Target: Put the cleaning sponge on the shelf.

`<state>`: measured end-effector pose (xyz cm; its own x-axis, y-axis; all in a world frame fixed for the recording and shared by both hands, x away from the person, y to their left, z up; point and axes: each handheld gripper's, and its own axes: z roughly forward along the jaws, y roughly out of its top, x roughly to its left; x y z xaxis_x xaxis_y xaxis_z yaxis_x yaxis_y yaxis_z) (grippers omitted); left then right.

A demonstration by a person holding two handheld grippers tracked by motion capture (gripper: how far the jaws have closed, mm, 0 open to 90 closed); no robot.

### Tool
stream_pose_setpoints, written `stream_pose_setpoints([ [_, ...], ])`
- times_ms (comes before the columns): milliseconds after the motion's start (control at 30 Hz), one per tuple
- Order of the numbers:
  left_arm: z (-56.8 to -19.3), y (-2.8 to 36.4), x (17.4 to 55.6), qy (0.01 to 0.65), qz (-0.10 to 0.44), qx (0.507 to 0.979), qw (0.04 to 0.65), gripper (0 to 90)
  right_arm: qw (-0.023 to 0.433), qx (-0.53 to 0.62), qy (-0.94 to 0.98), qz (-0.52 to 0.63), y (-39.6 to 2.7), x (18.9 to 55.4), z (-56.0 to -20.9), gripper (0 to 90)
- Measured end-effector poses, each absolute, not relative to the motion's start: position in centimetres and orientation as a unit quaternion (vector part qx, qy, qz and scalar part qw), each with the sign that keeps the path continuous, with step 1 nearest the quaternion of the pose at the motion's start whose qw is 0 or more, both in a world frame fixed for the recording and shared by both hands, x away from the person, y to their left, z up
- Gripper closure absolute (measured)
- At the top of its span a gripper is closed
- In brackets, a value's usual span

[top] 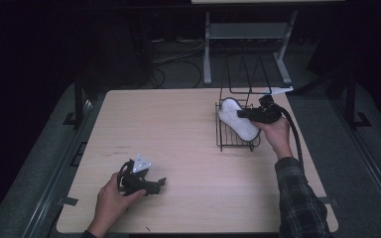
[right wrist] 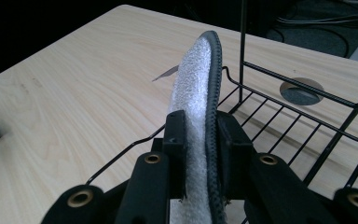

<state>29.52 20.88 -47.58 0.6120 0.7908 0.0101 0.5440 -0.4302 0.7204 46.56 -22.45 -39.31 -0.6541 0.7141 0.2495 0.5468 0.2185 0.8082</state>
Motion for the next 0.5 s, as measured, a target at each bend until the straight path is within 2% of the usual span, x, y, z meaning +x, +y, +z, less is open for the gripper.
stream_pose_setpoints([
  [167,-47.6,20.9,29.5,0.404,0.177,0.827,0.349,12.4,0.069,0.421,0.772,0.472,-22.5,47.2,-40.5,75.4],
  [367,-47.6,20.9,29.5,0.403,0.177,0.827,0.350,12.4,0.075,0.422,0.771,0.471,-22.6,47.5,-40.8,74.4],
  [500,-47.6,20.9,29.5,0.403,0.177,0.827,0.350,12.4,0.087,0.427,0.771,0.464,-22.7,47.7,-41.1,70.6],
])
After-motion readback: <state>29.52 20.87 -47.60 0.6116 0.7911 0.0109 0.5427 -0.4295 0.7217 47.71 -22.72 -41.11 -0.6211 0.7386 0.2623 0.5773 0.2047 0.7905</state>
